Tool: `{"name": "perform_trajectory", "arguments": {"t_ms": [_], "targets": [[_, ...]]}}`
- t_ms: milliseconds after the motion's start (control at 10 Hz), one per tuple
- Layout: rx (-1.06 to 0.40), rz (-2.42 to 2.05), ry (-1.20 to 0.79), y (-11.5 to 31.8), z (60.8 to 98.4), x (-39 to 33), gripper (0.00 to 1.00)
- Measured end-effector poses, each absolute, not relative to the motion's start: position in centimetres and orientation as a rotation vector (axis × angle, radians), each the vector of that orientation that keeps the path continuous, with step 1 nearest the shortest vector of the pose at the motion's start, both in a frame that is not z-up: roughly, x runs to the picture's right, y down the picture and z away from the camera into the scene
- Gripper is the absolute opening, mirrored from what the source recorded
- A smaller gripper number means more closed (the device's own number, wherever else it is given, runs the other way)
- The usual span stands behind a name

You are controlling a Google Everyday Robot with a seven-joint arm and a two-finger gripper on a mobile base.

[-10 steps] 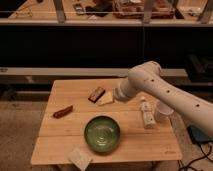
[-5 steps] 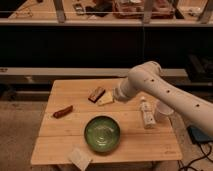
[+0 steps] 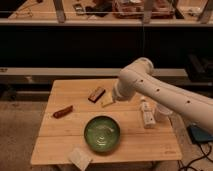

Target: Move the arm in a circular motion

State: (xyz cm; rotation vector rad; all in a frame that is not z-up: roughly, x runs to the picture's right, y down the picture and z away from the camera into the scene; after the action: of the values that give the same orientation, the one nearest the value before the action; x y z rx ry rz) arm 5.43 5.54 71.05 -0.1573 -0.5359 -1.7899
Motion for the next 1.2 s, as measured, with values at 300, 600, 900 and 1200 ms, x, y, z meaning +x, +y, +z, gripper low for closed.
{"name": "perform_trajectory", "arguments": {"t_ms": [300, 600, 900, 1200], "targets": [[-0.289, -1.900, -0.559, 8.1, 71.8, 2.2, 0.80], [-0.275, -1.984, -0.683, 9.0, 73.2, -3.9, 0.80], [-0.246, -2.047, -0.703, 5.4, 76.1, -7.4, 0.80], [-0.221, -2.027, -0.686, 1.1, 79.4, -7.8, 0.80]]}}
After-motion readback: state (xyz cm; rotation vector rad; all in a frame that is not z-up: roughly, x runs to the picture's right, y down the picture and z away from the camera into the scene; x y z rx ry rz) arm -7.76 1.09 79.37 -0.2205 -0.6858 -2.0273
